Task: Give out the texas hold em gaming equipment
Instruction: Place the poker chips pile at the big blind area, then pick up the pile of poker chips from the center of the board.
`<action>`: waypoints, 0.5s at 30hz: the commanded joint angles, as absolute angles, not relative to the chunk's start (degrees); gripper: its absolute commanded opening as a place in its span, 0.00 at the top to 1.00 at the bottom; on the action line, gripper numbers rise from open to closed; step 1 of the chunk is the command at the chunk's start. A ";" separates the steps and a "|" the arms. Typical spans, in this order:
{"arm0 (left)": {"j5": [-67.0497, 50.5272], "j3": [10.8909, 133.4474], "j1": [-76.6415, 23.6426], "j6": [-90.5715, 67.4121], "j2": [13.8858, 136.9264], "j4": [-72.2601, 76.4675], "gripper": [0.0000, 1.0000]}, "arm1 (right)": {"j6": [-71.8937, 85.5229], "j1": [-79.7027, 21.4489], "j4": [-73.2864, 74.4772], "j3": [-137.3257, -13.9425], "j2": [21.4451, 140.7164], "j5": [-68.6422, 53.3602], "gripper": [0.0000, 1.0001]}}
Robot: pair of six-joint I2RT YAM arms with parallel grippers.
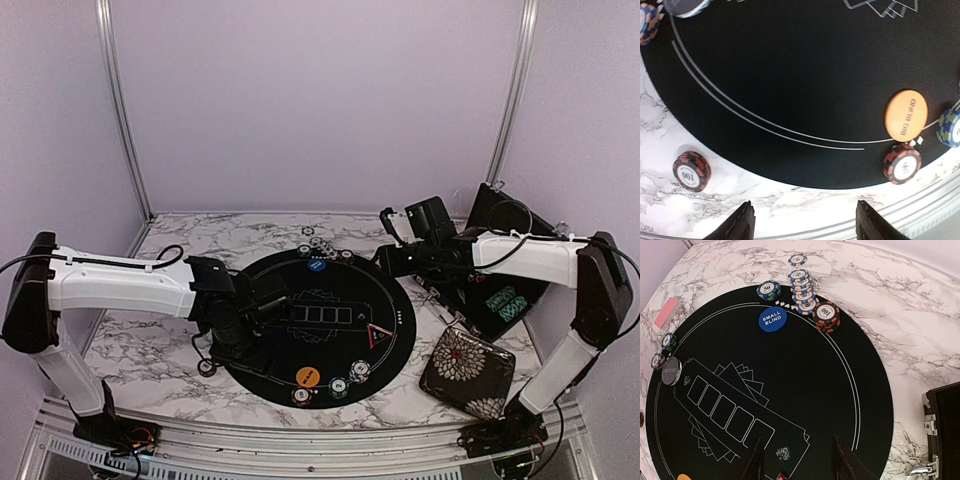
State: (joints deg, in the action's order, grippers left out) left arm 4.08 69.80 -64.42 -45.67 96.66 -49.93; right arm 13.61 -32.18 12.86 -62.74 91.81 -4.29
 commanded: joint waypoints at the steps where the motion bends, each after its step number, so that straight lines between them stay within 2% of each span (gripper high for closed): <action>1: 6.24 64.84 -60.74 -47.64 91.58 -50.80 0.30 | 13.40 -31.84 11.61 -63.26 92.08 -5.53 0.57; 15: 4.82 52.33 -51.19 -44.67 85.66 -46.83 0.28 | 13.18 -31.81 11.68 -63.59 92.97 -5.98 0.57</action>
State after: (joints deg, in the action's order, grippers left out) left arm 5.26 54.37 -52.73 -45.84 87.24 -48.77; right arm 13.45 -32.18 12.82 -62.74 92.36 -5.56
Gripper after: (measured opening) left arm 0.721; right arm 0.430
